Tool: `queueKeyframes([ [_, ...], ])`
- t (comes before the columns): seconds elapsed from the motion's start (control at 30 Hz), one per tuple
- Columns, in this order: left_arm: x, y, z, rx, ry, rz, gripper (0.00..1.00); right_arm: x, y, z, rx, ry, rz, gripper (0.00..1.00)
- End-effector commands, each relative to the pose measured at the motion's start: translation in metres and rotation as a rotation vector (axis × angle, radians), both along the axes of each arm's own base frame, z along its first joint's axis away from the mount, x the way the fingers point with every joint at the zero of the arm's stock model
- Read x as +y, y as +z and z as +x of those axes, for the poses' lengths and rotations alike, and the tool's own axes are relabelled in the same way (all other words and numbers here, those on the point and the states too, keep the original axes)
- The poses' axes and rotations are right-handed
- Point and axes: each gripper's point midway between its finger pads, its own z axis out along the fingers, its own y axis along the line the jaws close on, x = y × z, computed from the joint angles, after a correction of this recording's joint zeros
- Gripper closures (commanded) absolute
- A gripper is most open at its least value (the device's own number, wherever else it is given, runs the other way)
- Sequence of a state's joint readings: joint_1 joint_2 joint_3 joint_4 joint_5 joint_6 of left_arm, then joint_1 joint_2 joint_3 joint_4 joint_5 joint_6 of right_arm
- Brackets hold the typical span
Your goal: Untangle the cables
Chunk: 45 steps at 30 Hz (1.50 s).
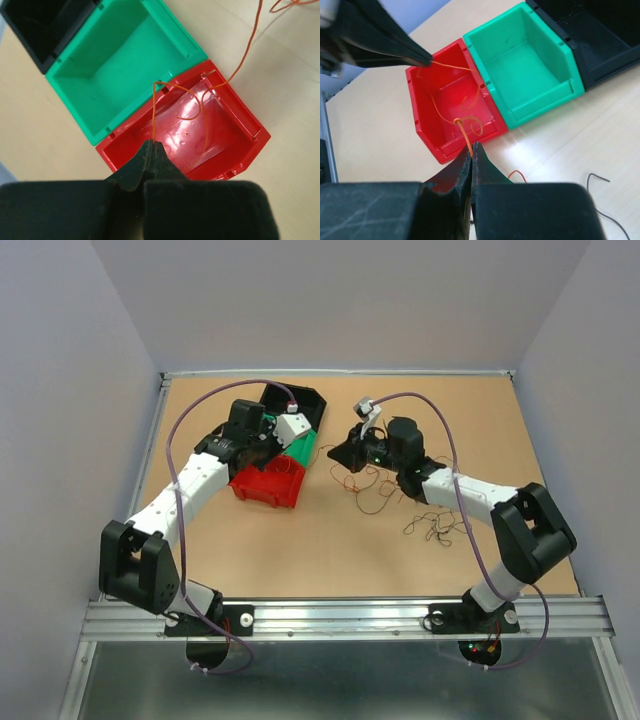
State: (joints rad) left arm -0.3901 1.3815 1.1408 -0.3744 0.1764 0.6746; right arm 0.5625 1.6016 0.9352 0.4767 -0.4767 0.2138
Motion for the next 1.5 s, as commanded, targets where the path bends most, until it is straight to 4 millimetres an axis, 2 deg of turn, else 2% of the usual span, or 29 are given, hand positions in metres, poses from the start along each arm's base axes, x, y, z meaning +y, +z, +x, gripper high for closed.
queueKeyframes([
  [0.0, 0.008, -0.018, 0.007, 0.031, -0.013, 0.034, 1.0, 0.014, 0.008, -0.011, -0.027, 0.056, 0.023, 0.99],
  [0.07, 0.01, -0.028, 0.009, 0.066, -0.016, 0.029, 1.0, 0.018, 0.006, -0.012, -0.025, 0.062, 0.033, 1.0],
  [0.1, 0.012, -0.027, 0.012, 0.073, -0.014, 0.01, 1.0, 0.02, 0.009, -0.012, -0.028, 0.068, 0.045, 0.99],
  [0.17, 0.016, -0.026, 0.016, 0.083, -0.018, -0.022, 0.84, 0.022, 0.01, -0.01, -0.036, 0.071, 0.051, 1.0],
  [0.2, 0.019, -0.019, 0.019, 0.082, -0.03, -0.063, 0.71, 0.021, 0.009, -0.008, -0.035, 0.064, 0.049, 1.0],
  [0.23, 0.019, -0.015, 0.016, 0.086, -0.042, -0.078, 0.66, 0.022, 0.01, -0.008, -0.037, 0.064, 0.05, 1.0],
  [0.37, 0.022, -0.005, 0.013, 0.074, -0.063, -0.093, 0.49, 0.027, 0.012, -0.009, -0.034, 0.092, 0.061, 1.0],
  [0.4, 0.022, -0.003, 0.013, 0.069, -0.061, -0.095, 0.49, 0.027, 0.011, -0.009, -0.031, 0.091, 0.062, 1.0],
  [0.63, 0.014, 0.016, -0.001, 0.032, -0.139, -0.134, 0.28, 0.039, 0.013, -0.012, -0.032, 0.143, 0.084, 1.0],
  [0.8, -0.014, 0.032, -0.018, -0.009, -0.295, -0.249, 0.23, 0.046, 0.015, -0.017, -0.04, 0.185, 0.091, 0.99],
  [0.9, -0.026, 0.041, -0.016, -0.057, -0.338, -0.293, 0.22, 0.051, 0.016, -0.021, -0.053, 0.206, 0.09, 1.0],
  [1.0, -0.05, 0.043, -0.02, -0.049, -0.404, -0.323, 0.25, 0.054, 0.017, -0.024, -0.069, 0.217, 0.086, 0.99],
  [1.13, -0.076, 0.032, -0.029, -0.007, -0.487, -0.325, 0.25, 0.056, 0.019, -0.026, -0.074, 0.224, 0.086, 0.99],
  [1.27, -0.087, 0.021, -0.026, 0.013, -0.508, -0.313, 0.25, 0.057, 0.02, -0.028, -0.082, 0.231, 0.084, 0.99],
  [1.47, -0.093, 0.01, -0.02, 0.046, -0.508, -0.298, 0.32, 0.055, 0.021, -0.03, -0.091, 0.232, 0.079, 1.0],
])
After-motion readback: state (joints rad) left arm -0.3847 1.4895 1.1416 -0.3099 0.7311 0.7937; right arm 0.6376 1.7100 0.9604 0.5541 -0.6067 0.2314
